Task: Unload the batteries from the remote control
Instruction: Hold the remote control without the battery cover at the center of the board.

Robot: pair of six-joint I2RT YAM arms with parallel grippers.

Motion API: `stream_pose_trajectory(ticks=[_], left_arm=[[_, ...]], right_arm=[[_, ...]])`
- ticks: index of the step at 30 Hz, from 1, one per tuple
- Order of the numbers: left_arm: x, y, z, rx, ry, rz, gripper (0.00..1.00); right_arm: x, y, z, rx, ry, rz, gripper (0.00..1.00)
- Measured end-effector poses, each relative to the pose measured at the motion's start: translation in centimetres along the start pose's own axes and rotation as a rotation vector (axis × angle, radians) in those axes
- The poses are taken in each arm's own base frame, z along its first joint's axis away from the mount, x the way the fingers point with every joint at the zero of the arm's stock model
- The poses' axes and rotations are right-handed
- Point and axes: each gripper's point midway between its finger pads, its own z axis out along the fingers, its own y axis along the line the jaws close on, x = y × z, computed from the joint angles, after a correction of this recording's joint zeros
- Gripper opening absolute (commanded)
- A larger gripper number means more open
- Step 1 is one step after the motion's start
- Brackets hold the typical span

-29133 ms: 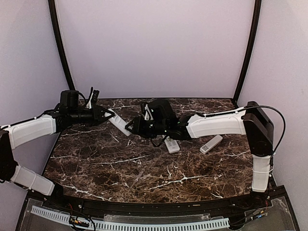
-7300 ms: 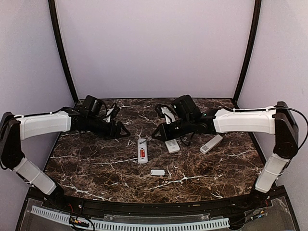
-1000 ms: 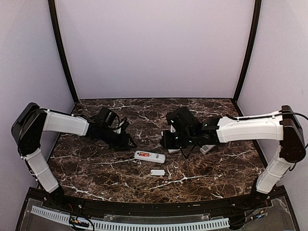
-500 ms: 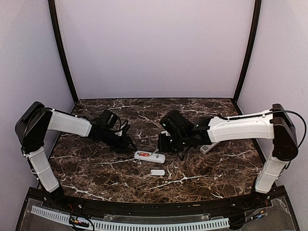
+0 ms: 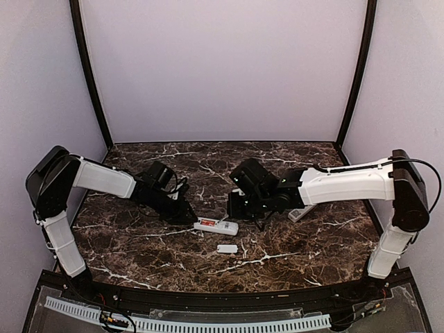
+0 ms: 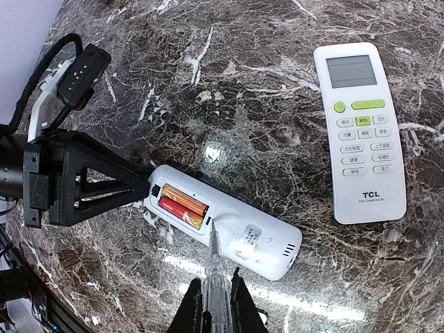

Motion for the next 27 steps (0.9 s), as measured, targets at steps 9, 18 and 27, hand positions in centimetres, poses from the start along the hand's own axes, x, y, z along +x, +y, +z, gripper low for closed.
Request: stream_pose_trajectory(ticks=[9, 18, 27], left_arm=[[0.12, -0.31, 0.28, 0.005, 0.006, 0.007, 0.35], [0.17, -0.37, 0.46, 0.009, 0.009, 0.010, 0.32], [0.11, -0.62, 0.83, 0.013, 0.013, 0.020, 0.29]], right_arm=[[-0.03, -0.01, 0.00, 0.001, -0.001, 0.005, 0.00], [-0.18, 0.15, 0.00, -0.005, -0.009, 0.009, 0.00], [-0.35, 0.24, -0.03, -0.008, -0.016, 0.010, 0.00]])
